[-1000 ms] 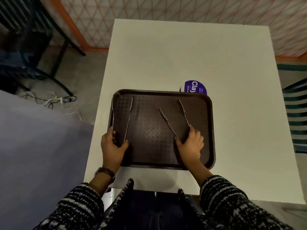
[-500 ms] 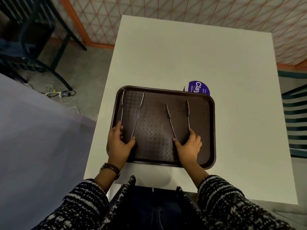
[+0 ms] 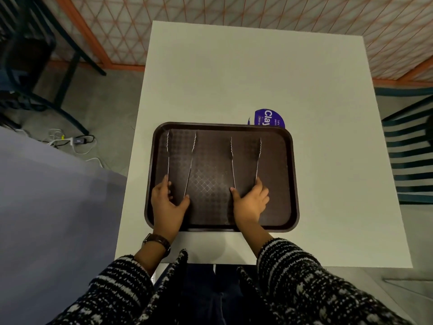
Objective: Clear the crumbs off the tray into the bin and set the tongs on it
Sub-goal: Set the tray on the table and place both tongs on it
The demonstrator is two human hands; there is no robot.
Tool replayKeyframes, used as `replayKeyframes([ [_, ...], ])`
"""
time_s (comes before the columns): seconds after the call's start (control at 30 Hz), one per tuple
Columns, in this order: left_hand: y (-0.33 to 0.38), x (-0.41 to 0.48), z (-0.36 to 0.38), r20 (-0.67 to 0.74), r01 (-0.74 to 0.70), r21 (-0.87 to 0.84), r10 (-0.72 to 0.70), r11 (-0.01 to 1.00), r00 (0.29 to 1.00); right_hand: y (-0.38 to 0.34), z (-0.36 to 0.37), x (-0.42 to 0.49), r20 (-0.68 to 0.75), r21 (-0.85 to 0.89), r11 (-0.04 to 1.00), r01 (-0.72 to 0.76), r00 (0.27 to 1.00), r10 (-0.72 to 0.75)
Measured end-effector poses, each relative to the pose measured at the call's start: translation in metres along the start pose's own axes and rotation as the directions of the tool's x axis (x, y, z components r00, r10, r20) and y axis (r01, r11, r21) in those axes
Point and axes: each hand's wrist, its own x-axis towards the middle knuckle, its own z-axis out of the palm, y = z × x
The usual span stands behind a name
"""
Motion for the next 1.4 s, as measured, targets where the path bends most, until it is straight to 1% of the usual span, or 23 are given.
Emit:
replayKeyframes([
  [0.1,-0.001,0.001,0.003,0.000,-0.014,0.010,0.014,1.000,1.000,0.001,-0.001,0.000,-0.008,0.007,1.000,-0.005,1.000,0.005],
  [0.23,-0.002,0.003,0.012,0.011,-0.015,0.040,0.015,0.999,1.000,0.005,-0.006,0.003,-0.031,0.024,0.999,0.030,0.999,-0.029],
  [0.37,-0.007,0.007,0.029,0.046,0.019,0.069,-0.022,0.997,0.999,0.015,-0.010,0.006,-0.061,0.039,0.997,0.066,0.996,-0.064],
  [0.6,-0.006,0.011,0.049,0.019,0.049,0.074,-0.051,0.996,0.999,0.028,-0.015,0.005,-0.094,0.009,0.995,0.096,0.991,-0.095],
  [0.73,-0.009,0.015,0.050,0.036,0.024,0.158,-0.031,0.987,0.999,0.037,-0.016,0.002,-0.123,0.009,0.995,0.100,0.988,-0.098],
  [0.83,-0.009,0.014,0.044,0.041,-0.019,0.227,0.010,0.974,0.999,0.045,-0.024,0.004,-0.181,-0.014,0.995,0.095,0.979,-0.096],
  [0.93,-0.012,0.018,0.029,-0.008,-0.040,0.261,0.044,0.965,0.999,0.056,-0.037,0.011,-0.231,-0.106,0.989,0.103,0.965,-0.125],
  [1.0,-0.019,0.023,0.013,-0.088,-0.044,0.258,0.068,0.965,0.994,0.067,-0.045,0.017,-0.258,-0.138,0.986,0.097,0.957,-0.131],
  [1.07,-0.032,0.028,-0.004,-0.173,-0.022,0.259,0.069,0.966,0.982,0.078,-0.052,0.021,-0.264,-0.126,0.990,0.065,0.960,-0.097],
  [1.13,-0.049,0.033,-0.019,-0.214,0.039,0.277,0.022,0.960,0.977,0.086,-0.057,0.024,-0.267,-0.065,0.998,-0.004,0.964,-0.013],
  [1.2,-0.064,0.036,-0.027,-0.190,0.102,0.256,-0.053,0.961,0.980,0.090,-0.061,0.026,-0.264,0.011,0.995,-0.097,0.960,0.097],
  [1.27,-0.068,0.037,-0.031,-0.137,0.131,0.194,-0.106,0.972,0.985,0.091,-0.061,0.028,-0.236,0.099,0.982,-0.163,0.955,0.182],
  [1.33,-0.066,0.037,-0.034,-0.076,0.125,0.108,-0.118,0.986,0.990,0.092,-0.060,0.030,-0.192,0.168,0.965,-0.200,0.954,0.231],
  [1.4,-0.062,0.038,-0.036,-0.044,0.154,0.031,-0.152,0.988,0.987,0.095,-0.058,0.032,-0.156,0.212,0.950,-0.231,0.951,0.266],
])
